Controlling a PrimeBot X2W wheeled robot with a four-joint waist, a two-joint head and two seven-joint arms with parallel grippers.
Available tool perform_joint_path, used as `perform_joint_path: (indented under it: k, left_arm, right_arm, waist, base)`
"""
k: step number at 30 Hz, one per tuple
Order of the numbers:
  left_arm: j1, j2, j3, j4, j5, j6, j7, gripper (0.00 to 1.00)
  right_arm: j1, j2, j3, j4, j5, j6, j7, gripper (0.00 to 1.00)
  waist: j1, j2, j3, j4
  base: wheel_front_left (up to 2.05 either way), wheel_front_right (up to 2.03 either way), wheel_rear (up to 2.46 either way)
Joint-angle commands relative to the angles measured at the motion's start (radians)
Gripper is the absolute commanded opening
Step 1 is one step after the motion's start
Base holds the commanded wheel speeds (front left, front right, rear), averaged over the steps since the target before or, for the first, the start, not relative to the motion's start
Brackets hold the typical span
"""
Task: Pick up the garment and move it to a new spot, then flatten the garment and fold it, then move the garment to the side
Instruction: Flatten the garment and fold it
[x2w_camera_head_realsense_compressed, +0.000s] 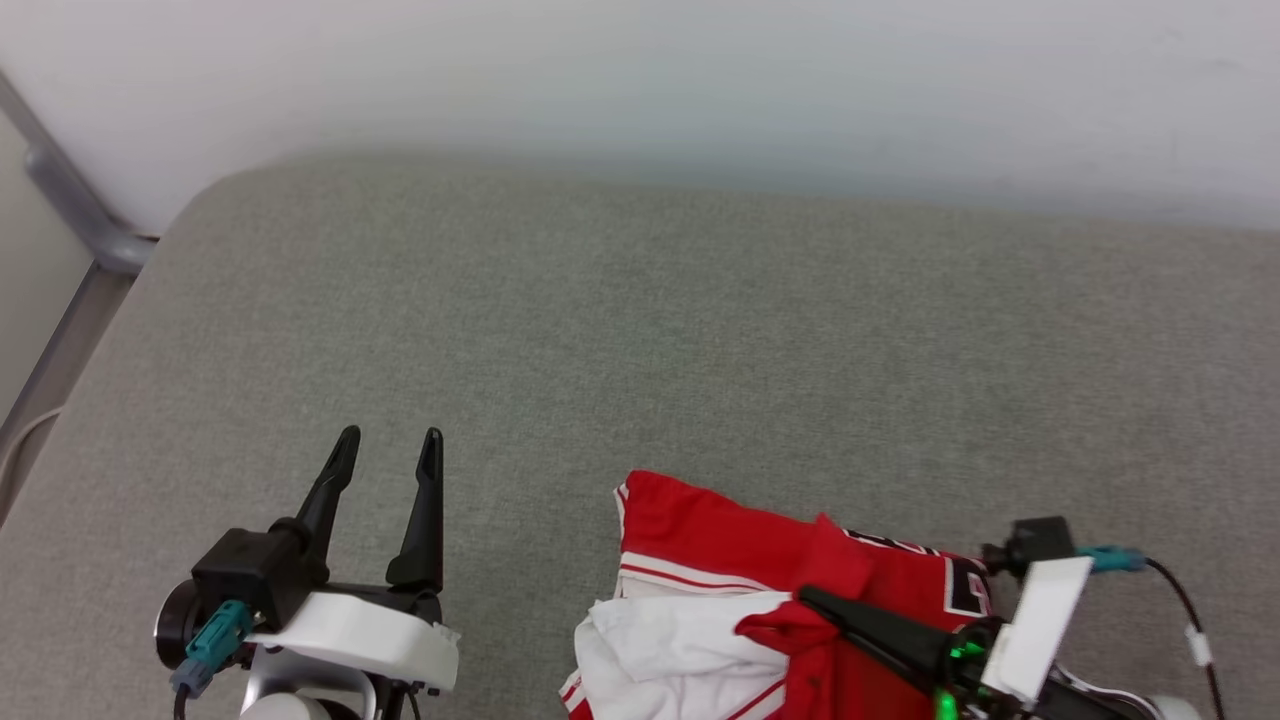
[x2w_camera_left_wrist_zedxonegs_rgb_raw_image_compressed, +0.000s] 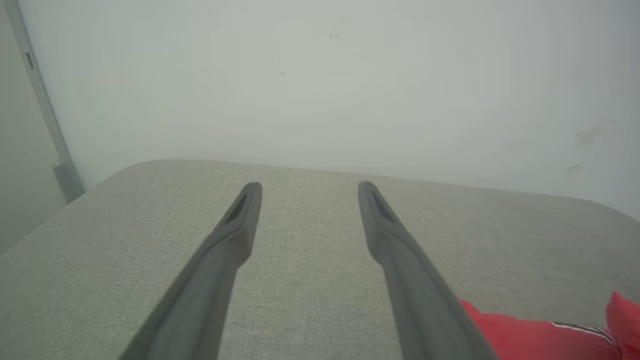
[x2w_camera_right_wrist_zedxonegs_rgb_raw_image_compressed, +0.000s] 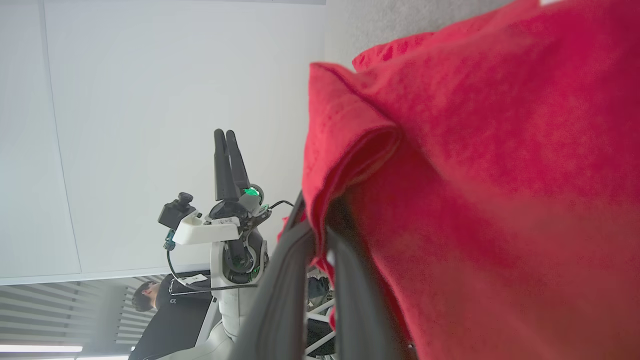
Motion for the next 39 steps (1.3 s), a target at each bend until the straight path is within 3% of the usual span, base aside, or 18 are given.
perform_joint_path:
  k: [1, 9, 15, 17, 18, 29, 33, 39]
  left_arm:
    - [-0.019, -0.007, 0.000, 0.004, -0.005, -0.005, -0.006, 1.00]
    - [-0.058, -0.032, 0.012, 0.032, 0.000, -0.022, -0.017, 1.00]
    - [-0.080, -0.055, 0.017, 0.055, 0.012, -0.039, -0.022, 1.00]
    - [-0.081, -0.061, 0.020, 0.063, 0.013, -0.047, -0.024, 1.00]
    - [-0.081, -0.064, 0.023, 0.068, 0.015, -0.048, -0.024, 1.00]
    - [-0.056, -0.058, 0.030, 0.087, 0.036, -0.052, -0.024, 1.00]
    - [-0.040, -0.049, 0.033, 0.085, 0.038, -0.040, -0.016, 1.00]
    - [-0.011, -0.040, 0.043, 0.099, 0.035, -0.025, -0.017, 1.00]
  right_arm:
    - [-0.020, 0.003, 0.035, 0.008, 0.010, -0.001, -0.015, 0.00]
    - [-0.111, 0.003, 0.248, 0.043, 0.033, -0.001, -0.134, 0.00]
    - [-0.147, 0.003, 0.327, 0.098, -0.022, -0.001, -0.209, 0.00]
    - [-0.151, 0.003, 0.340, 0.107, -0.022, -0.001, -0.228, 0.42]
    - [-0.152, 0.003, 0.343, 0.107, -0.019, -0.001, -0.240, 1.00]
    - [-0.139, -0.034, 0.368, -0.017, -0.056, -0.001, -0.362, 1.00]
    - [-0.149, -0.091, 0.365, -0.045, -0.207, -0.001, -0.531, 1.00]
    - [-0.134, -0.155, 0.308, 0.009, -0.445, -0.001, -0.769, 1.00]
  waist:
    - [0.0000, -0.0001, 0.025, 0.022]
    - [0.0000, -0.0001, 0.091, 0.056]
    - [0.0000, -0.0001, 0.122, 0.062]
    - [0.0000, -0.0001, 0.124, 0.060]
    - [0.0000, -0.0001, 0.124, 0.058]
    - [0.0000, -0.0001, 0.048, 0.009]
    - [0.0000, -0.0001, 0.021, -0.018]
    - [0.0000, -0.0001, -0.021, -0.057]
  base:
    - [0.00, 0.00, 0.00]
    - [0.00, 0.00, 0.00]
    - [0.00, 0.00, 0.00]
    - [0.00, 0.00, 0.00]
    - [0.00, 0.00, 0.00]
    - [0.00, 0.00, 0.00]
    - [0.00, 0.00, 0.00]
    - [0.00, 0.00, 0.00]
